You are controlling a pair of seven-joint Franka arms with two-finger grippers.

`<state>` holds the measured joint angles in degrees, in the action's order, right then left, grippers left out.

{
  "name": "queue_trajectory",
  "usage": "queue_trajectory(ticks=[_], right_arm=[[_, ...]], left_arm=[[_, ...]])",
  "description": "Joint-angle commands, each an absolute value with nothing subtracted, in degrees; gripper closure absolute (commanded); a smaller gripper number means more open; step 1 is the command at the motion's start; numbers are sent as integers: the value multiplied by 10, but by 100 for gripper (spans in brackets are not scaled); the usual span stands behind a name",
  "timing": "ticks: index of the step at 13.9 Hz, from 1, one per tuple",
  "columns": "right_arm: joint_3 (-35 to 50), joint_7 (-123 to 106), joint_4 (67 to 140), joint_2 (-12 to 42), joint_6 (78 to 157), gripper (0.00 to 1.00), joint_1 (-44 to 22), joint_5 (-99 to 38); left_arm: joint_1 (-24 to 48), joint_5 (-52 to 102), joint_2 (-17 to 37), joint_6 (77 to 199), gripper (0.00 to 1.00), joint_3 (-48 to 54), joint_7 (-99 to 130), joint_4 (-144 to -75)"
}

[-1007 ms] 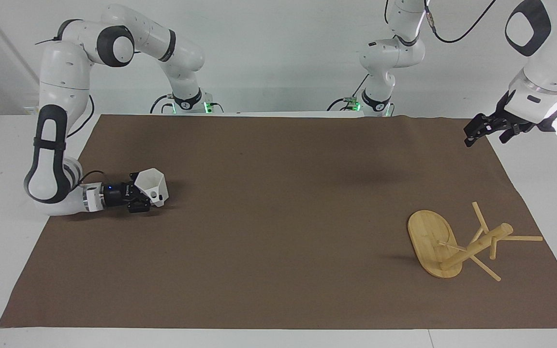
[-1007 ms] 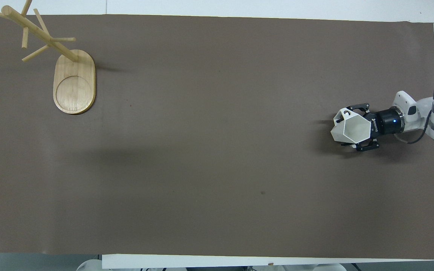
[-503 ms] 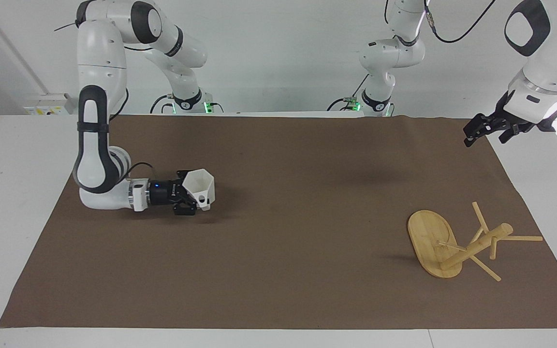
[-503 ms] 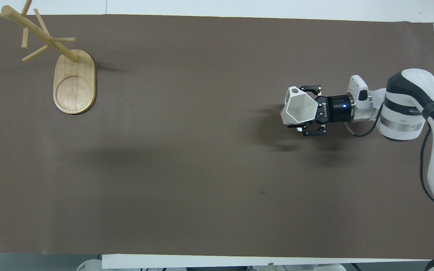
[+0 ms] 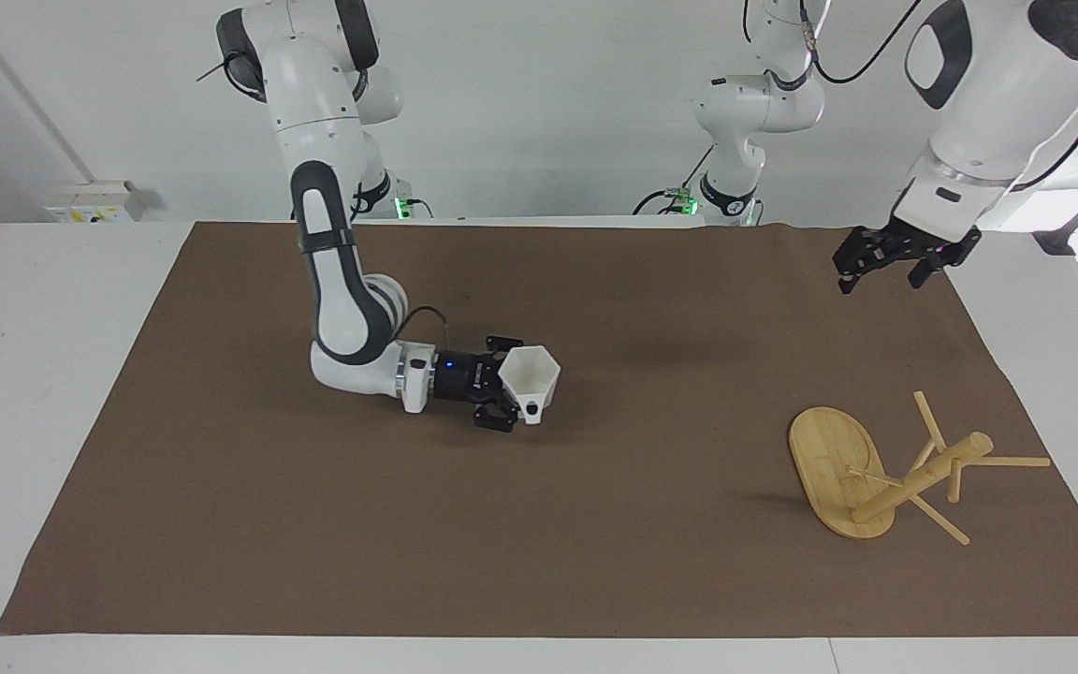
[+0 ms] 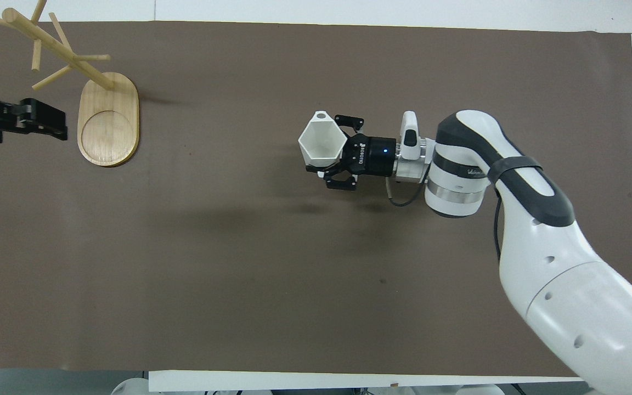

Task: Hang cup on rack
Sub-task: 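Lift the cup with the right gripper while the left gripper approaches, then grasp the cup with the left gripper from the right gripper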

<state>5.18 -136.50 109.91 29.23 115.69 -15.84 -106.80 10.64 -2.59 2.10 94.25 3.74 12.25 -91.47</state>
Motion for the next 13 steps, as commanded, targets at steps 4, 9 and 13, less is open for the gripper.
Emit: queue_trajectory(ticks=[4, 9, 13], right_arm=[[49, -1374, 1068, 291, 1226, 89, -223, -1095], [48, -1432, 1070, 291, 1238, 89, -262, -1168], [48, -1445, 1070, 292, 1261, 89, -274, -1187]], left_arm=[[206, -25, 46, 1042, 0, 31, 240, -962], [264, -16, 88, 1080, 0, 31, 302, -958], [289, -16, 112, 1098, 0, 31, 327, -958]])
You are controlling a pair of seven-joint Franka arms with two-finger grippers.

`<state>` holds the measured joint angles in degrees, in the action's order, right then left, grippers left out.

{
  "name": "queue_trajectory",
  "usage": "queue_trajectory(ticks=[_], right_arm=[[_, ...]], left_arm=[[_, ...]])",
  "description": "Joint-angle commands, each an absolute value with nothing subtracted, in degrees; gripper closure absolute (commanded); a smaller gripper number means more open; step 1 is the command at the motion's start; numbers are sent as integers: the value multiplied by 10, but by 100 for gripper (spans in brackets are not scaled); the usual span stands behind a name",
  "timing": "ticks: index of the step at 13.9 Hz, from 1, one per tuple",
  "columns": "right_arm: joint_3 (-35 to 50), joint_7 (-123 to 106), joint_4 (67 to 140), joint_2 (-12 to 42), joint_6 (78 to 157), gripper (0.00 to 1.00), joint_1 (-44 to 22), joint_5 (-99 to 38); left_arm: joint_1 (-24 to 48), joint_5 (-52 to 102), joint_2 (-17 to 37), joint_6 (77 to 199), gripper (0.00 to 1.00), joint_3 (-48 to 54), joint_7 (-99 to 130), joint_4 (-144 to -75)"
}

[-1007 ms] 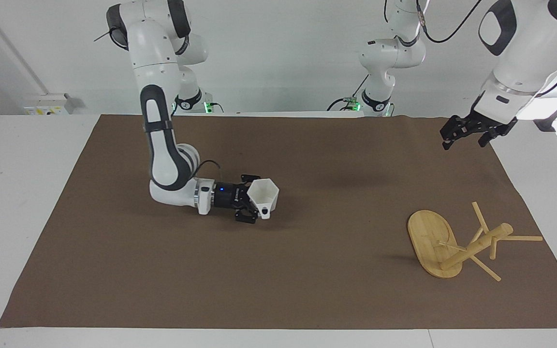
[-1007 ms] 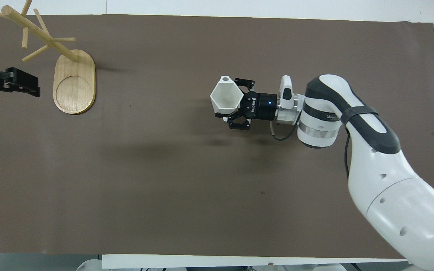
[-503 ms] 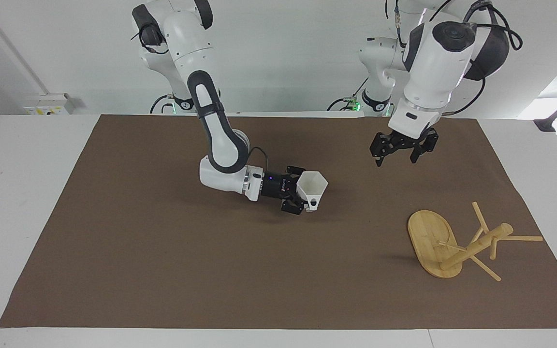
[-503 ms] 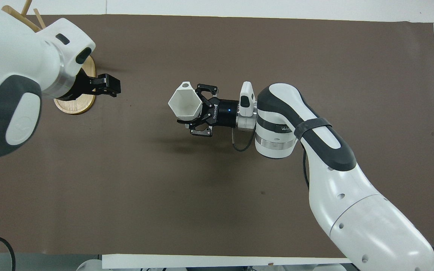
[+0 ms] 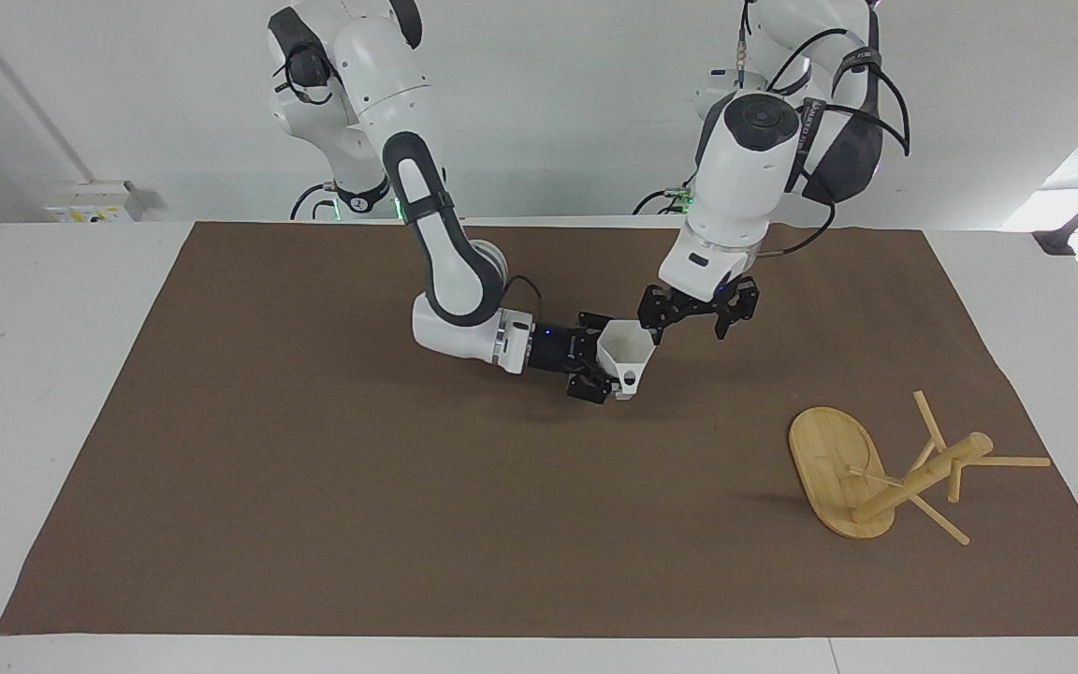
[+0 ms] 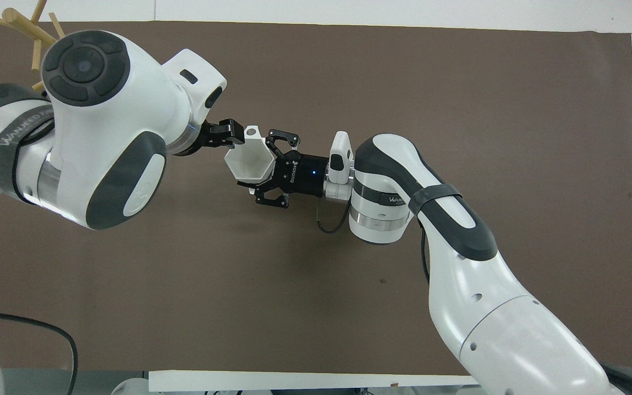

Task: Hang cup on rack
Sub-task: 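Grasp the cup with the left gripper from the right gripper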

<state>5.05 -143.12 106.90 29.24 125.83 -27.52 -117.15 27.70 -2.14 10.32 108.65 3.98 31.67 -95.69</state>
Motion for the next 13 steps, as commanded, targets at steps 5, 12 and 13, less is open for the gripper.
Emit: queue_trajectory(ticks=[5, 12, 13], right_arm=[[48, -1445, 1070, 291, 1267, 88, -275, -1187], [48, -1444, 1063, 292, 1273, 88, -275, -1187], [48, -1444, 1063, 292, 1275, 88, -275, -1187]], left_arm=[[294, -16, 109, 1114, 9, 32, 327, -996], [307, -14, 98, 1151, 90, 33, 345, -1032], [307, -13, 97, 1151, 99, 33, 369, -1032]])
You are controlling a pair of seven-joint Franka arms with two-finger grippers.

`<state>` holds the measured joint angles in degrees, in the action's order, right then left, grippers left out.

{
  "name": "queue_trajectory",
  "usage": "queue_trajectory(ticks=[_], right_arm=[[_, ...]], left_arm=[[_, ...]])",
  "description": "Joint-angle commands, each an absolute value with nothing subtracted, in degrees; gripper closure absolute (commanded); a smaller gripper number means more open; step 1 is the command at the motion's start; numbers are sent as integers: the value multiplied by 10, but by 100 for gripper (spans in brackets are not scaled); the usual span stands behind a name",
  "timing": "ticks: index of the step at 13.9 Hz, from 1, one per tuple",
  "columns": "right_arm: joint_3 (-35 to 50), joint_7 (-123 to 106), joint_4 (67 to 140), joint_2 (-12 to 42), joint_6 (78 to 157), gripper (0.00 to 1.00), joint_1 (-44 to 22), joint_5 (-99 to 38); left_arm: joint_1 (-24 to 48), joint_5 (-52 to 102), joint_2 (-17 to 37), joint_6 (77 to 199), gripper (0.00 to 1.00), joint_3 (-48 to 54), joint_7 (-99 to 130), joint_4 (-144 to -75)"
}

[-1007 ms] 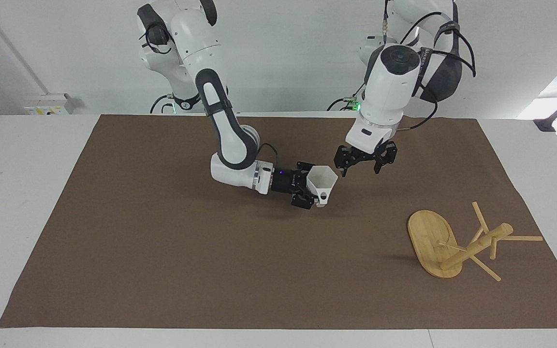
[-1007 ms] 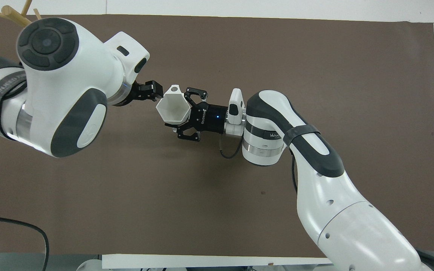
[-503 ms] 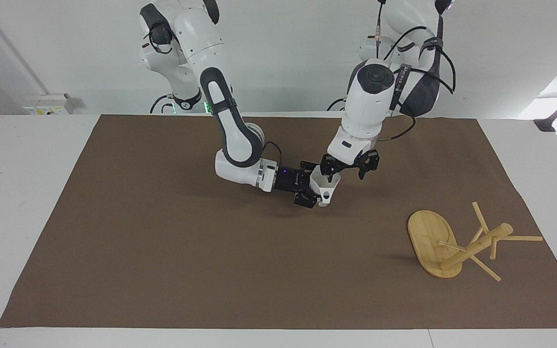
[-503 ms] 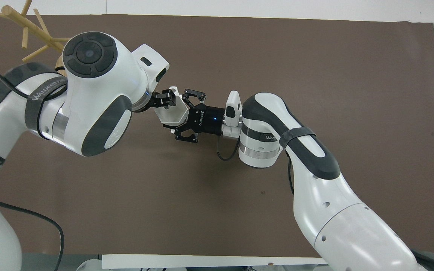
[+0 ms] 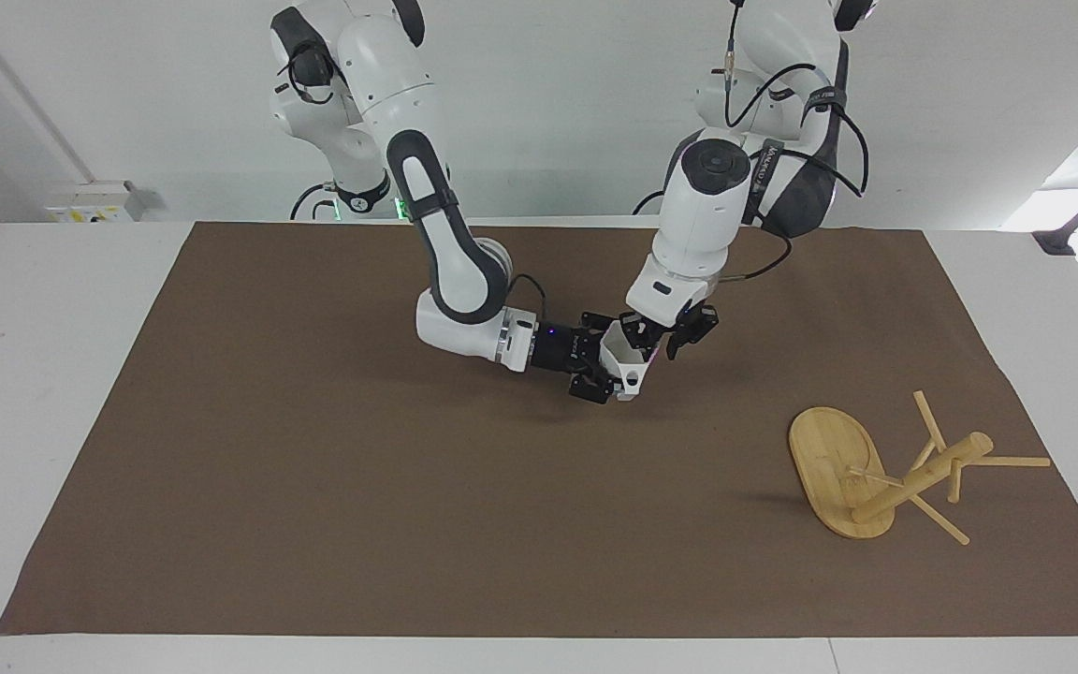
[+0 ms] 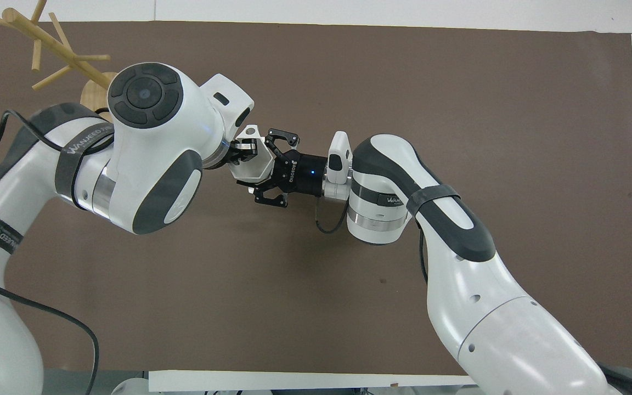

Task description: Hang cup on rack

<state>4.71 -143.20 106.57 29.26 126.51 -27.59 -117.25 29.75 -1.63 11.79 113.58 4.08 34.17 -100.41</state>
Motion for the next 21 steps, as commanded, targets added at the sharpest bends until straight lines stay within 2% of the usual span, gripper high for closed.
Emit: queue_trajectory(ticks=[1, 3, 4, 5, 6, 10, 13, 18, 21], right_arm=[[48, -1444, 1062, 292, 1276, 88, -275, -1187], [48, -1443, 1062, 292, 1276, 88, -275, -1188], [48, -1443, 1062, 292, 1276, 78, -275, -1188], [48, -1441, 1062, 292, 1277, 42, -275, -1188], [48, -1441, 1063, 293, 1276, 1, -273, -1189], [48, -1440, 1068, 294, 1268, 0, -265, -1214], [47, -1440, 1083, 291, 1235, 0, -233, -1211], [47, -1412, 1098, 283, 1125, 0, -88, -1010], [46, -1354, 1086, 282, 1044, 0, 7, -864]], left_arm=[[308, -11, 98, 1152, 100, 33, 386, -1030], [307, -11, 99, 1152, 100, 33, 390, -1025], [302, -11, 100, 1151, 100, 32, 390, -1021], [299, -11, 101, 1150, 100, 31, 389, -1020], [295, -11, 102, 1152, 100, 29, 391, -1017], [255, -12, 95, 1163, 100, 28, 413, -1008], [182, -12, 84, 1297, 100, 29, 404, -1053], [110, -13, 60, 1611, 100, 29, 383, -1210], [100, -13, 70, 1639, 100, 30, 372, -1220]])
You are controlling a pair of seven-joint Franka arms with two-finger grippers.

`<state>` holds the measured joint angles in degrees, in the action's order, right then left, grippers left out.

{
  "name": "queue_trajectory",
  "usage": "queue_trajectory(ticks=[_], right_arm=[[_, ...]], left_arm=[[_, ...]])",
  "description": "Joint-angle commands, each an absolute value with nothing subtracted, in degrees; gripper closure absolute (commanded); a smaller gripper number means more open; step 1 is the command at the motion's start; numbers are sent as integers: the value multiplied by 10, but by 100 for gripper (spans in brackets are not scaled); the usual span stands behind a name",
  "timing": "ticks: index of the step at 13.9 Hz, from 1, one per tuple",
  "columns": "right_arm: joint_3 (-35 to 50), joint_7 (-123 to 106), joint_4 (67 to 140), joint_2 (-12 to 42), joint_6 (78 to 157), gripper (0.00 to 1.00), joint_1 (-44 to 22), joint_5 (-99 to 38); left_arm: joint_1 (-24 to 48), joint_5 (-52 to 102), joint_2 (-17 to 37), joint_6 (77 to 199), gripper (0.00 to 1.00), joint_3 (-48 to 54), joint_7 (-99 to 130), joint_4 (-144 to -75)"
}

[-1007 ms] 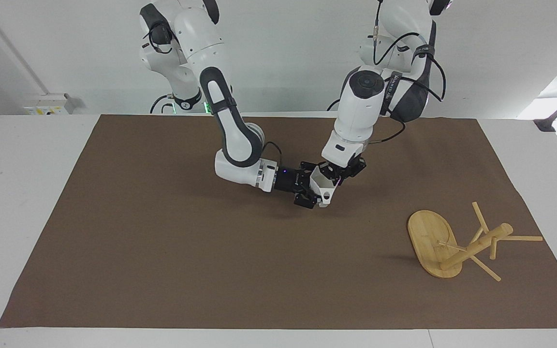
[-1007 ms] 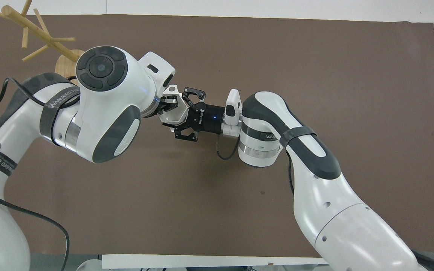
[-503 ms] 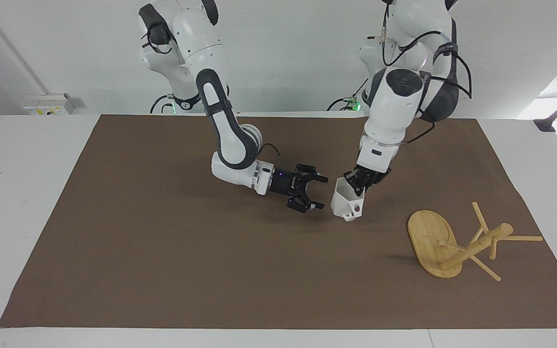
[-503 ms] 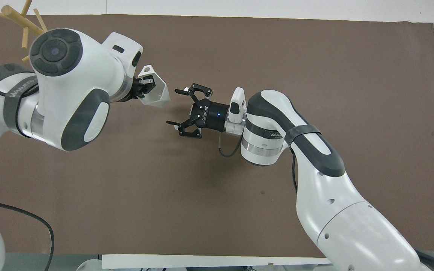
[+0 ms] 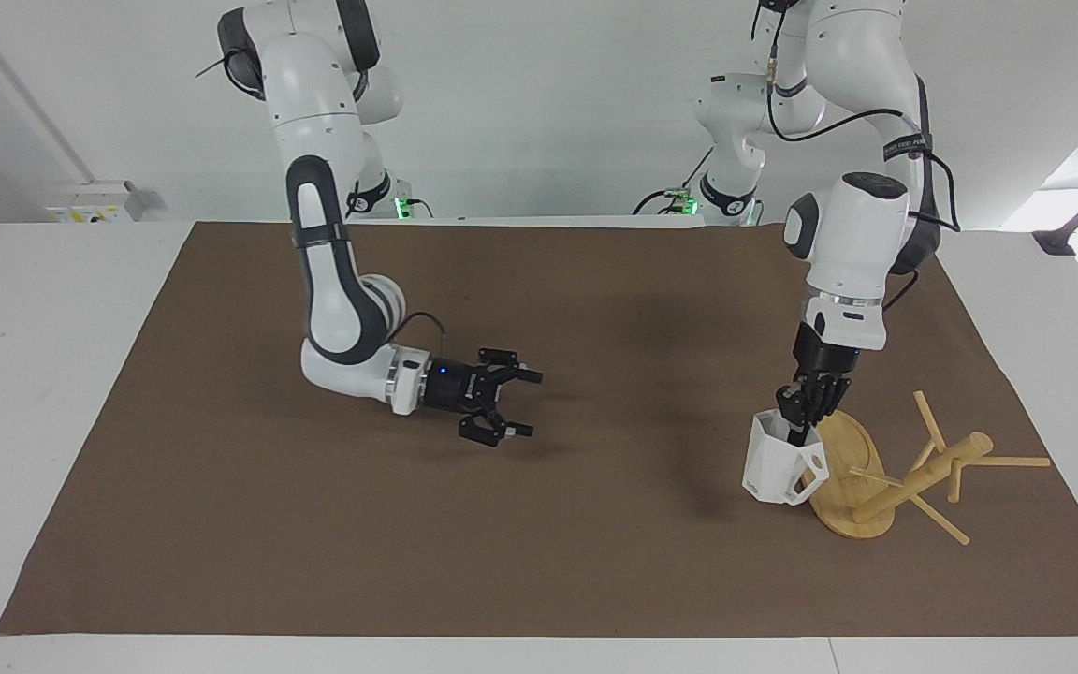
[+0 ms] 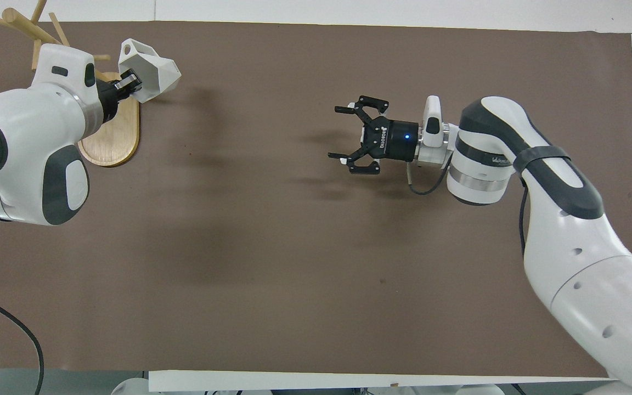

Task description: Hang cup on rack

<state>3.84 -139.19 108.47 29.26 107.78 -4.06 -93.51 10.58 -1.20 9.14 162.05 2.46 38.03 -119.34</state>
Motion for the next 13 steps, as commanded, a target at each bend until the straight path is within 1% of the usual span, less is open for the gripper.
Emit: queue_trajectory(ticks=[1, 3, 4, 6, 7, 9, 11, 13], right_arm=[[46, -1329, 1075, 283, 1017, 0, 40, -808], [46, -1283, 1060, 278, 982, 0, 98, -708], [45, -1253, 1058, 260, 966, 0, 122, -658], [42, -1183, 1058, 205, 942, 0, 155, -558], [41, -1128, 1058, 164, 941, 0, 169, -486], [42, -1031, 1058, 92, 934, 0, 184, -378], [42, -957, 1056, 46, 912, 0, 183, -320], [48, -864, 1053, -5, 911, 0, 176, -245]], left_arm=[[100, -13, 71, 1642, 100, 30, 372, -1219], [98, -13, 72, 1662, 100, 29, 363, -1220], [91, -13, 73, 1680, 100, 29, 356, -1221], [74, -14, 78, 1701, 100, 30, 346, -1222], [61, -14, 77, 1703, 100, 31, 326, -1230], [50, -15, 76, 1705, 100, 33, 316, -1240], [47, -15, 75, 1706, 100, 33, 316, -1244], [40, -15, 75, 1706, 100, 33, 316, -1244]])
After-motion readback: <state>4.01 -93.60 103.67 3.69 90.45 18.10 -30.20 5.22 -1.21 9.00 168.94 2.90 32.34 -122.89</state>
